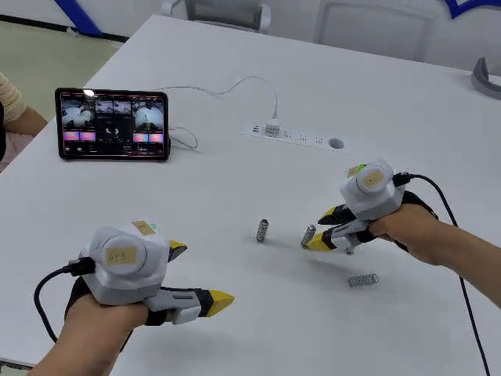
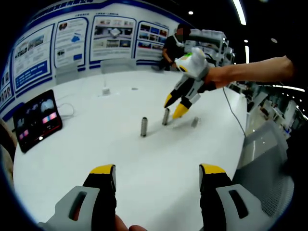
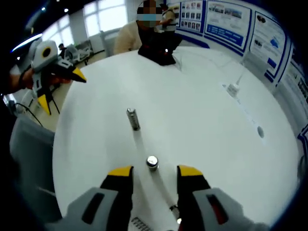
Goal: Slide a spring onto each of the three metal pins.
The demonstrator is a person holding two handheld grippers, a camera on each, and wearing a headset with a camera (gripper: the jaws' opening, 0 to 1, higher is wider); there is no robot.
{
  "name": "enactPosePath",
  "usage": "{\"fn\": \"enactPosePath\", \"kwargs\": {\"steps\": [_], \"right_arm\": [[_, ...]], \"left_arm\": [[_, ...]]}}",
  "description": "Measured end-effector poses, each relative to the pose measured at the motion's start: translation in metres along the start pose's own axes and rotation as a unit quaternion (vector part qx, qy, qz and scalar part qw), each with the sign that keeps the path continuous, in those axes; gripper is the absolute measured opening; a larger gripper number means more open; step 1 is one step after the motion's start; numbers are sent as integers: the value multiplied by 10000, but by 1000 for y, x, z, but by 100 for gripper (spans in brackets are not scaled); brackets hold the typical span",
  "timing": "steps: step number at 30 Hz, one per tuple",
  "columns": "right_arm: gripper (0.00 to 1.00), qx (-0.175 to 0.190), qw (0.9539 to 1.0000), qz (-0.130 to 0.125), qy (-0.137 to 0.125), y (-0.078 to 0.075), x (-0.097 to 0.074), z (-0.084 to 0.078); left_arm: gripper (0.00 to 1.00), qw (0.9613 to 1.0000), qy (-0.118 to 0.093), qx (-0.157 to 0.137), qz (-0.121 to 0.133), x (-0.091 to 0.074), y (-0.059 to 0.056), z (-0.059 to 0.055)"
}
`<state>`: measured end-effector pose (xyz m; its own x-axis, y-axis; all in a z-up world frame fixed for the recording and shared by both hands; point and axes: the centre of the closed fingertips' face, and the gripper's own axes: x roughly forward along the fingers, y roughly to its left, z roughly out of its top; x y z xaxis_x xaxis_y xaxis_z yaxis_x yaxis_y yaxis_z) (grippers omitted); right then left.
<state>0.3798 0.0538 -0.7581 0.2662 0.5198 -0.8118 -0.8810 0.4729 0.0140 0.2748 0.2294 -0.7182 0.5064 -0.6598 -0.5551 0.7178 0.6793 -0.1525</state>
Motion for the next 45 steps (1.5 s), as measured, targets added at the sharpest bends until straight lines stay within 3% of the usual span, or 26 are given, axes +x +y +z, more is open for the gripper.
{"fn": "enactPosePath", "kwargs": {"steps": [9,20,27,33,42,45], "right_arm": [[43,368,9987,-61,-334,-1,-14,2],[48,815,9924,-250,-891,0,-38,10],[52,1096,9860,-429,-1180,-4,-54,6],[54,1385,9777,-508,-1498,-2,-67,2],[59,1573,9704,-654,-1710,6,-84,-8],[60,1704,9645,-732,-1878,5,-92,-12]], "left_arm": [[72,10000,-24,48,-42,5,-4,6],[72,9999,-4,126,-104,12,-7,10],[72,9997,-25,193,-137,17,-7,18],[72,9995,-22,264,-193,23,-10,23],[72,9991,6,313,-278,32,-14,27],[72,9989,22,343,-314,35,-16,29]]}}
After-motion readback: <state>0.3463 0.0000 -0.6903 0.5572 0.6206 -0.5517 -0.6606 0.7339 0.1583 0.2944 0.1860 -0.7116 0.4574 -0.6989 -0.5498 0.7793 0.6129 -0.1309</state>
